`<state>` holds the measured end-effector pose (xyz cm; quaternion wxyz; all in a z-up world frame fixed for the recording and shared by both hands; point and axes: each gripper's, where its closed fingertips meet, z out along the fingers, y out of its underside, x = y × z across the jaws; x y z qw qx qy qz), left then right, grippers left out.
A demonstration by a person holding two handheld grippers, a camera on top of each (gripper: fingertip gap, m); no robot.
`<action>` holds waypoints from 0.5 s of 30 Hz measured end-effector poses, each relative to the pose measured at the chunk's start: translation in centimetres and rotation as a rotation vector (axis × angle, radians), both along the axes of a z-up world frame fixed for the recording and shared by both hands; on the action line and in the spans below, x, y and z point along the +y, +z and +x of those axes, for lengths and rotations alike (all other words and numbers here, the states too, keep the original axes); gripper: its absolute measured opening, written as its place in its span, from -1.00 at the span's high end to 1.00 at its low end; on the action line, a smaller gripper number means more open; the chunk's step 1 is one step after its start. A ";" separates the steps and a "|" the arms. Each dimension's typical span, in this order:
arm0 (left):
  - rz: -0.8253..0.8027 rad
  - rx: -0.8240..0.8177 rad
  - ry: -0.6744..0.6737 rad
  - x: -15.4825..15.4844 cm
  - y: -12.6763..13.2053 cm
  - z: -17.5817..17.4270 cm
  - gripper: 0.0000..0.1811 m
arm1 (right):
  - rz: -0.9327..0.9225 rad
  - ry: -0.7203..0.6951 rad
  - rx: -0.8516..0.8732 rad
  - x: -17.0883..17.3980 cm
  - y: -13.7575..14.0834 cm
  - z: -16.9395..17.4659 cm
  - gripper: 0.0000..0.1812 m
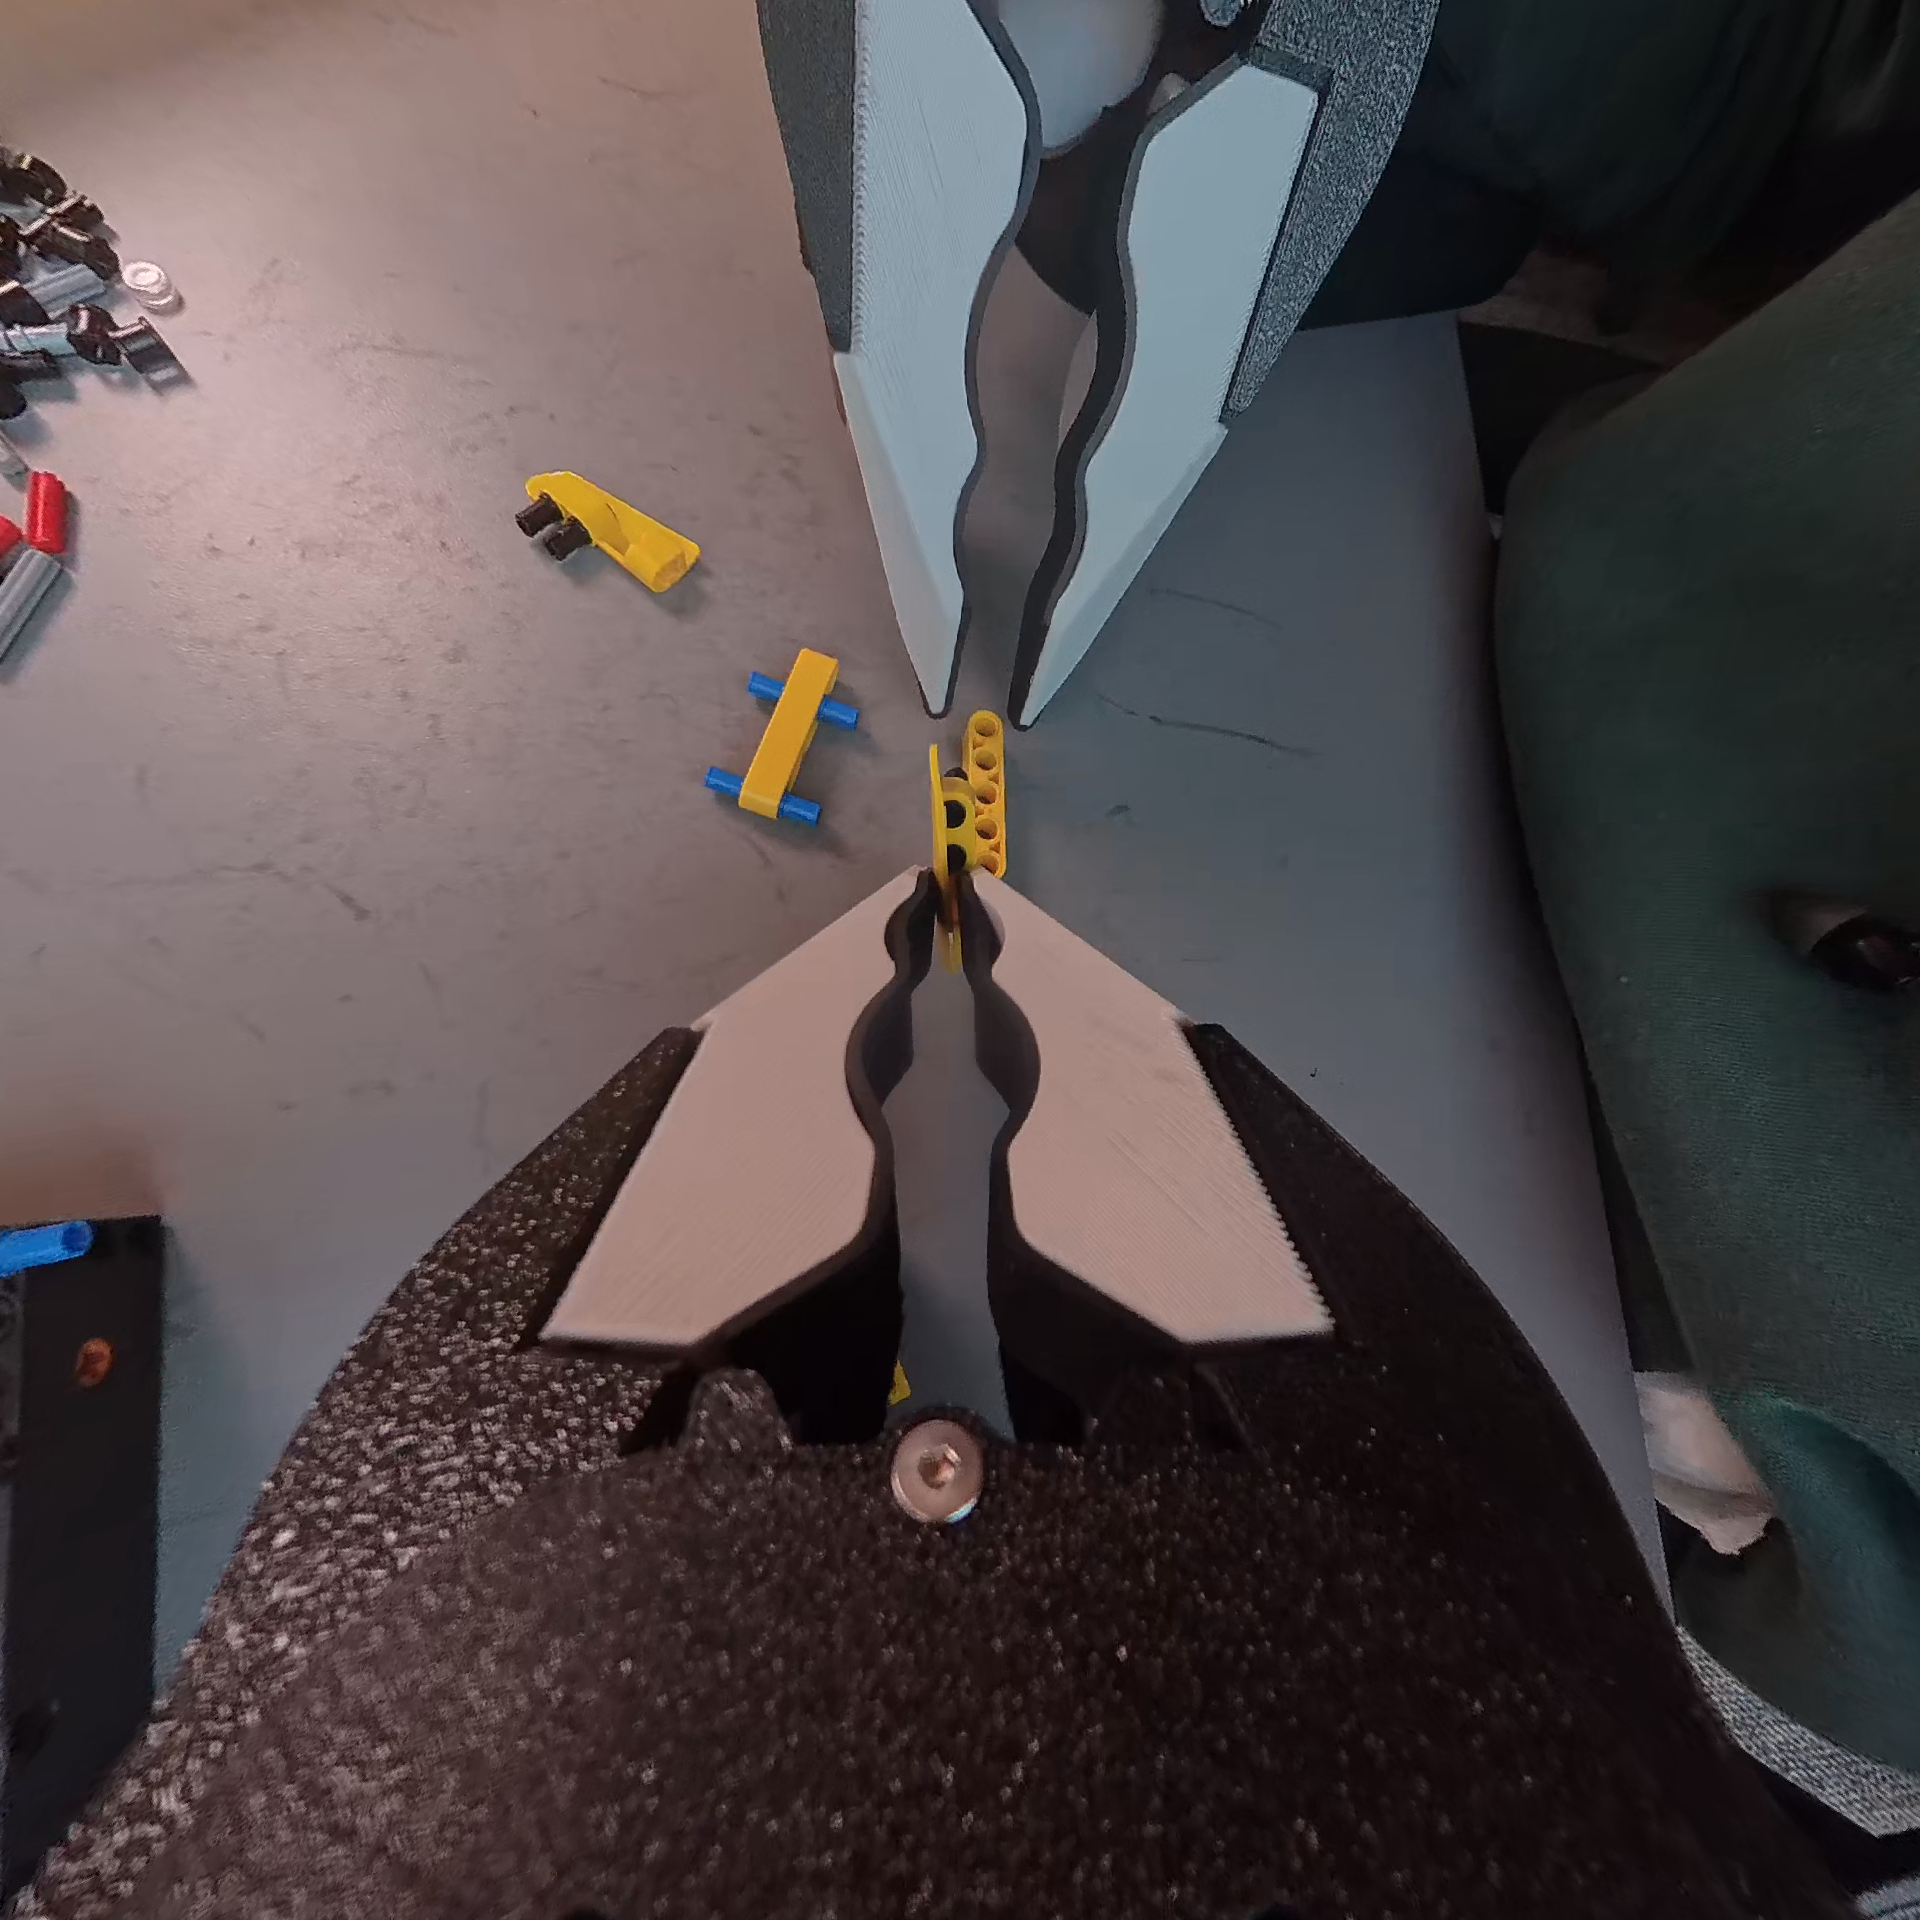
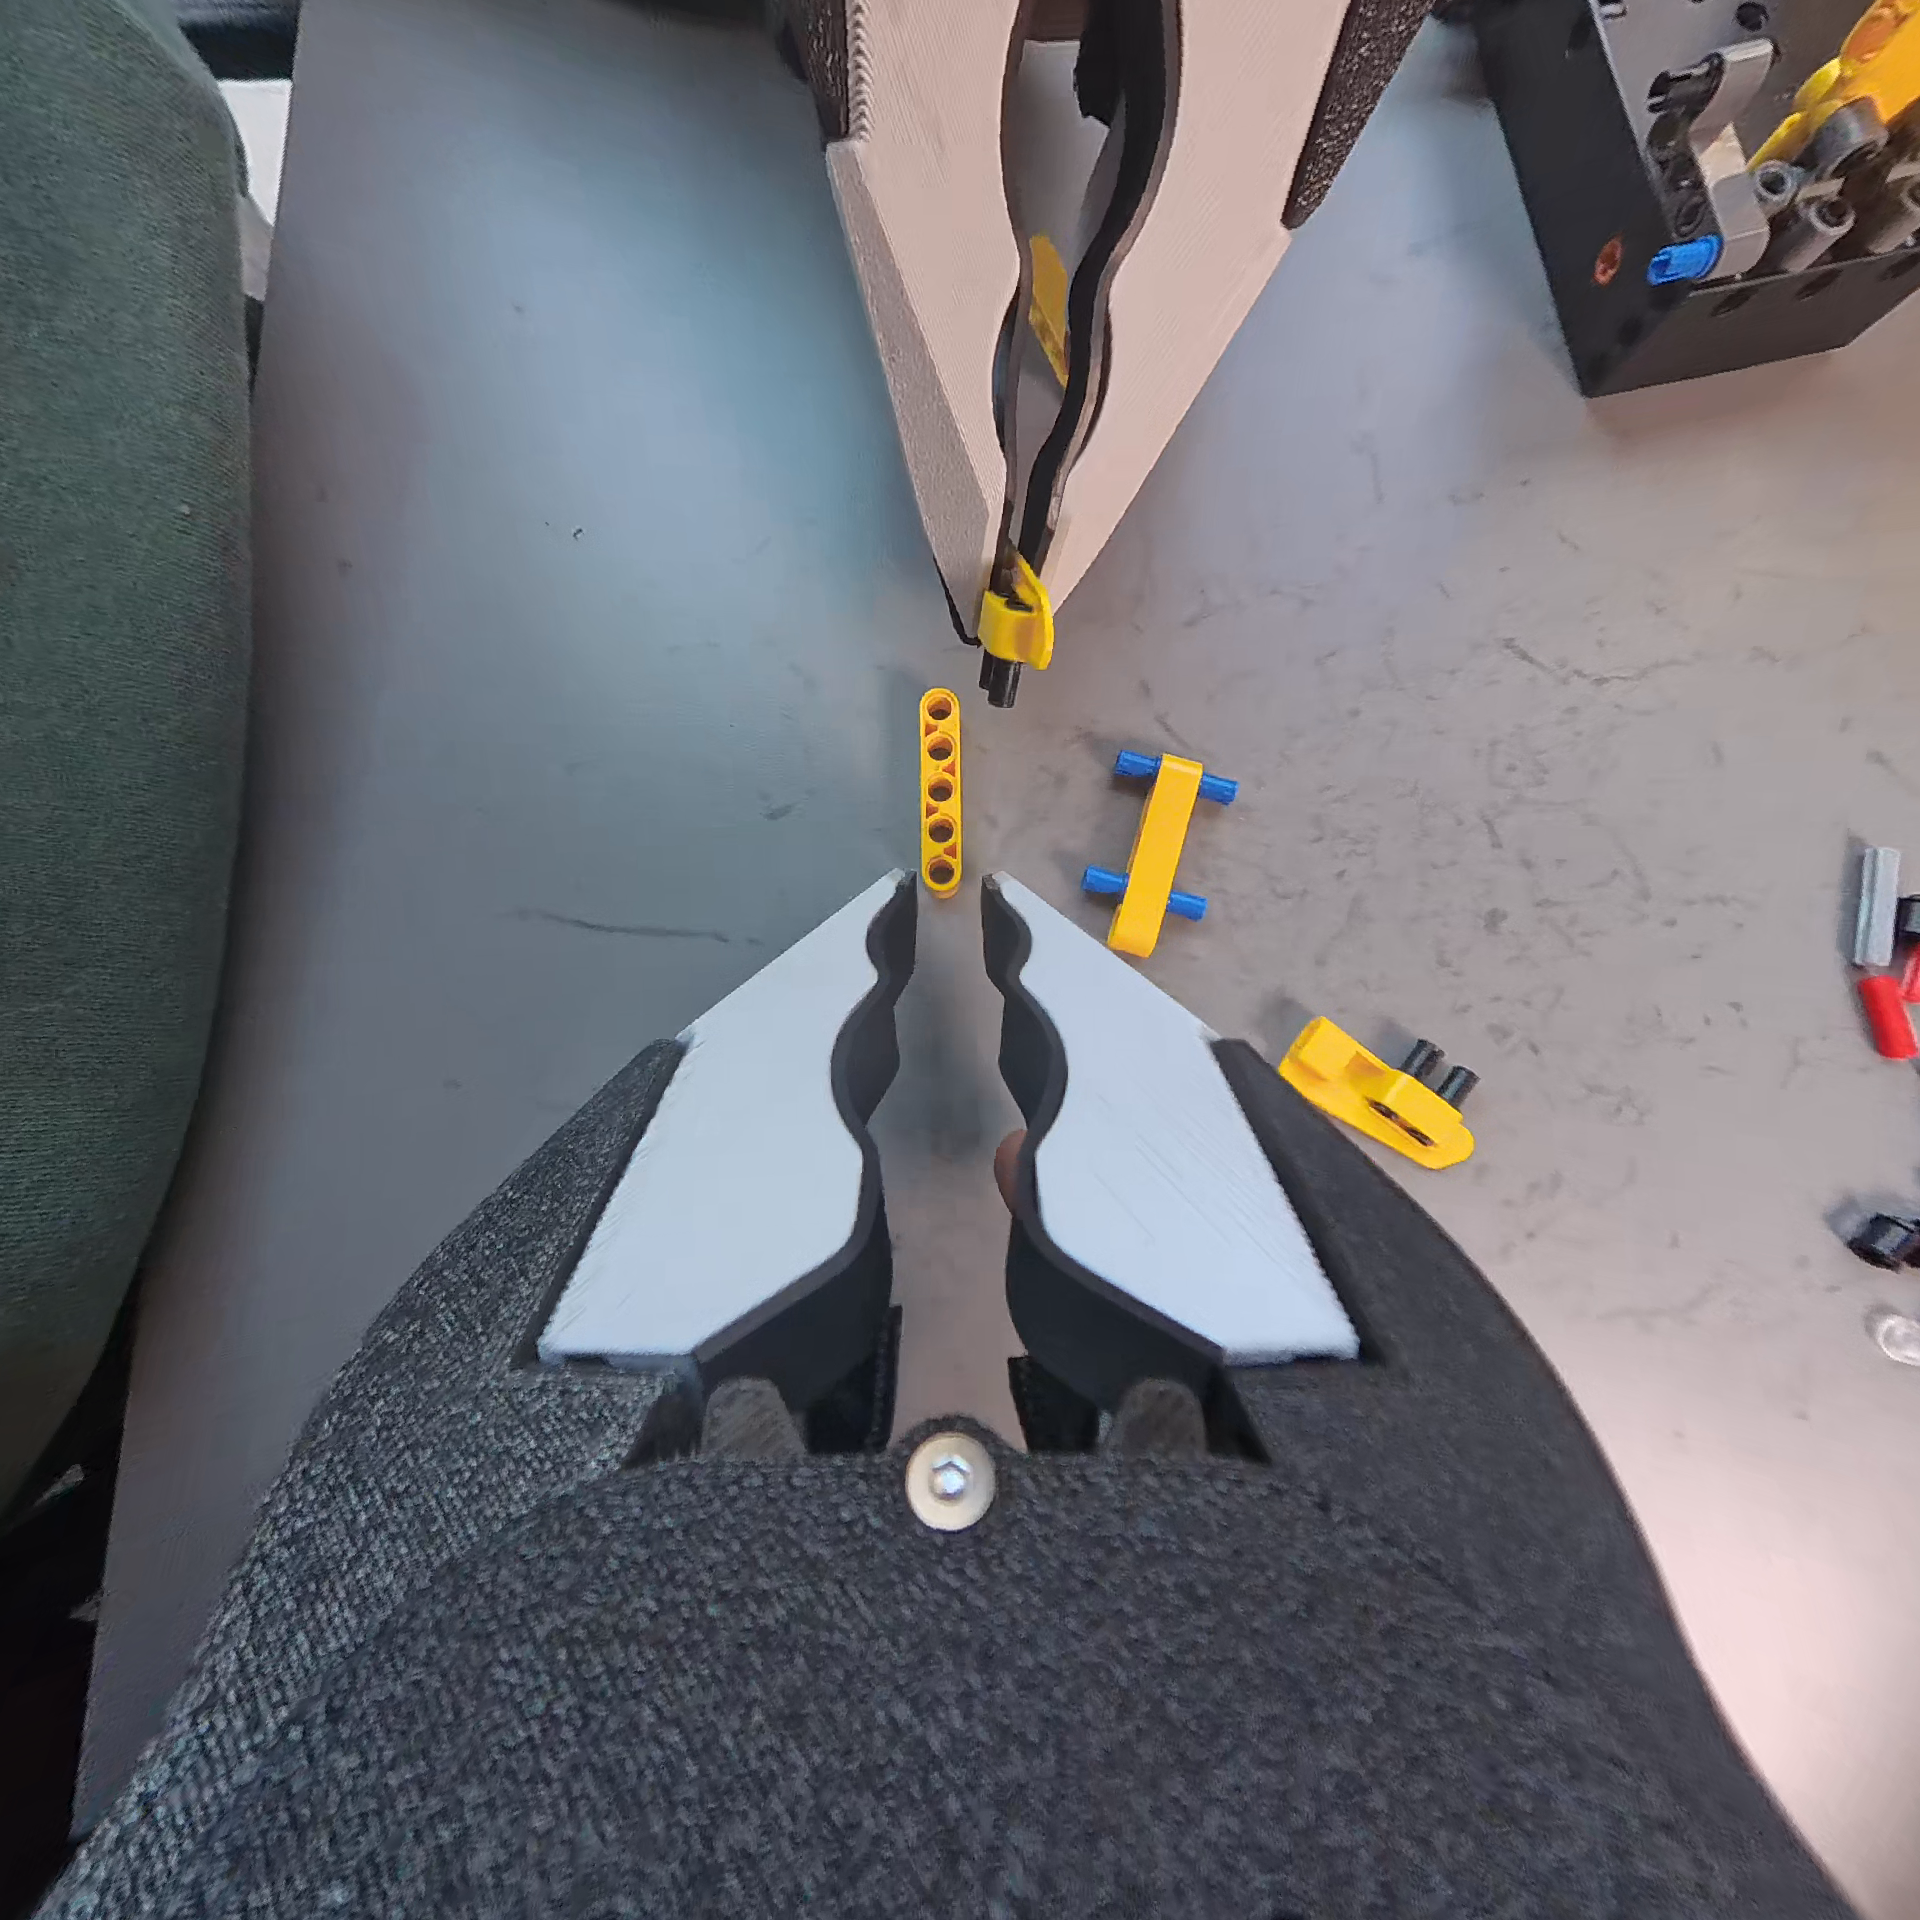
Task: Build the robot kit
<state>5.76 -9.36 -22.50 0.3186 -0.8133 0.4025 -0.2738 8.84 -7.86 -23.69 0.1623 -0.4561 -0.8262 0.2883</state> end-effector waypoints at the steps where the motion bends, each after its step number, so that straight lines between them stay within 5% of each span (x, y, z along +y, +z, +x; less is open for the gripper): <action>1: -0.001 0.001 0.000 0.0 0.0 0.0 0.97 | 0.002 -0.002 -0.002 0.0 -0.1 -0.1 0.89; 15: 0.002 0.001 0.019 0.3 0.1 -0.2 0.97 | 0.023 0.022 0.010 -0.6 0.1 -1.0 0.83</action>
